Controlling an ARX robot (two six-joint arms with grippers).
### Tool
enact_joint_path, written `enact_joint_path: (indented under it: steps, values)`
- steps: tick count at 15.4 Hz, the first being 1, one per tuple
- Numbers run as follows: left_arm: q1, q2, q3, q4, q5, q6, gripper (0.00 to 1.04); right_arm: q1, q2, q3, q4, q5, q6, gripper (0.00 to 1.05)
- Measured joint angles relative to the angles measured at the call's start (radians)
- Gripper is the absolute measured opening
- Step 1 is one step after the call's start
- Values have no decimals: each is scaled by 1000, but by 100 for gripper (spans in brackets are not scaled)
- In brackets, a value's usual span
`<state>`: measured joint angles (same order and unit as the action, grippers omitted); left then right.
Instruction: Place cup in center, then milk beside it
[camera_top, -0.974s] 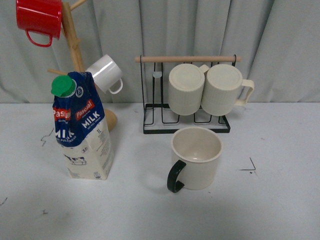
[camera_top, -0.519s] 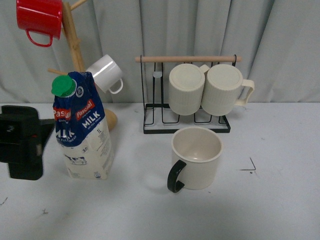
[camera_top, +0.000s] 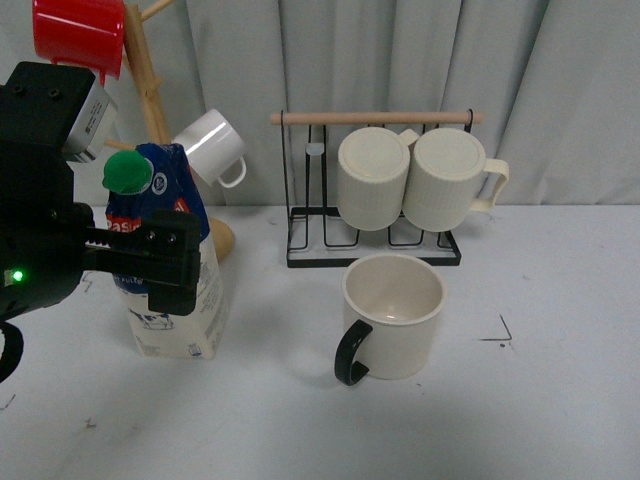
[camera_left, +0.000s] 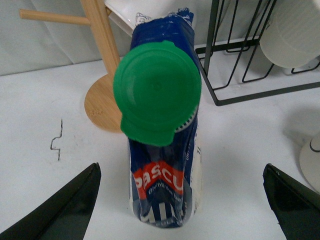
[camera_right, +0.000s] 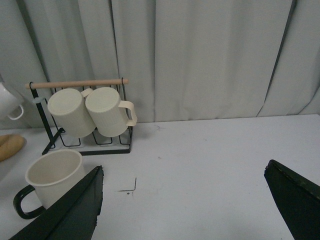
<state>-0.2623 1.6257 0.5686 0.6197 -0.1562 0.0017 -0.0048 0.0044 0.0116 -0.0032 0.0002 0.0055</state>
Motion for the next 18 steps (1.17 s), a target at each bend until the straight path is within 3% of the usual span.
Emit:
enact_joint_path:
  steps: [5, 7, 11, 13, 14, 18]
  values:
    - [16, 89, 79, 14, 4, -28, 98, 0, 0, 0, 0, 0, 0, 98]
    - [16, 107, 89, 18, -6, -55, 72, 0, 0, 0, 0, 0, 0, 98]
    - [10, 109, 89, 18, -20, -82, 38, 0, 0, 0, 0, 0, 0, 98]
    - [-7, 97, 89, -2, -40, -96, 13, 0, 0, 0, 0, 0, 0, 98]
    - [-24, 85, 89, -21, -58, -108, 6, 0, 0, 0, 0, 0, 0, 98]
    - [-100, 58, 95, -62, -100, -135, 4, 0, 0, 0, 0, 0, 0, 98]
